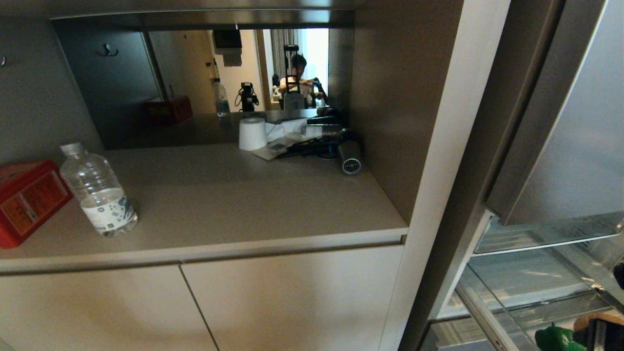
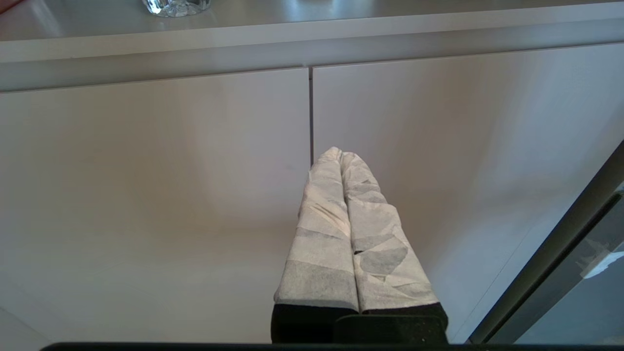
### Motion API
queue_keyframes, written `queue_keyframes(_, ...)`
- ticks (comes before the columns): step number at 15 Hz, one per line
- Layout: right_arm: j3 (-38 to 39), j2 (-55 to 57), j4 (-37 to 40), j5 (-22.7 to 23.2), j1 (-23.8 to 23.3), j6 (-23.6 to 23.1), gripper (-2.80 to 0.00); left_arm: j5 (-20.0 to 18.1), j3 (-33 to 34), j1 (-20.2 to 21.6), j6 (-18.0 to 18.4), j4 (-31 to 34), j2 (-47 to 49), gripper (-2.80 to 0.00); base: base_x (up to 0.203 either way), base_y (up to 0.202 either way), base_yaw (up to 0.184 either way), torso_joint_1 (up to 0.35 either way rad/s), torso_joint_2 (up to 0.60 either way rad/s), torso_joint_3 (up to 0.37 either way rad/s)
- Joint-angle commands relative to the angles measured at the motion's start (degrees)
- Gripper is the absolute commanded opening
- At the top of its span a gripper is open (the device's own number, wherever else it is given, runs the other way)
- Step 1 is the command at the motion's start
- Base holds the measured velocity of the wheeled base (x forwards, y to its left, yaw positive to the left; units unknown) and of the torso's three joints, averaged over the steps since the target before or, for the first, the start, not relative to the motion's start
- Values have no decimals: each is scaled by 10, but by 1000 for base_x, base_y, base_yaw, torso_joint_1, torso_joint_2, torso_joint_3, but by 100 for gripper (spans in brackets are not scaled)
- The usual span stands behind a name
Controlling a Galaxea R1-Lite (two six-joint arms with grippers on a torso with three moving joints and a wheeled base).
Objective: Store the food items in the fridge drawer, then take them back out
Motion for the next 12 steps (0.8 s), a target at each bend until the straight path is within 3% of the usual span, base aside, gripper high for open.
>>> queue_keyframes(1, -2, 77, -27, -1, 0, 15, -280, 1, 0, 0, 0, 0, 1, -280, 0, 0, 0, 0, 0, 0)
queue_keyframes(3, -3, 107, -59, 0, -1, 46, -280, 0, -1, 0, 0, 0, 1, -280, 0, 0, 0, 0, 0, 0)
queue_keyframes(6, 4, 128, -128, 3, -16, 44, -280, 1, 0, 0, -1, 0, 1, -280, 0, 0, 0, 0, 0, 0)
queue_keyframes(12, -10, 130, -173, 45, -92, -57, -280, 0, 0, 0, -1, 0, 1, -280, 0, 0, 0, 0, 0, 0)
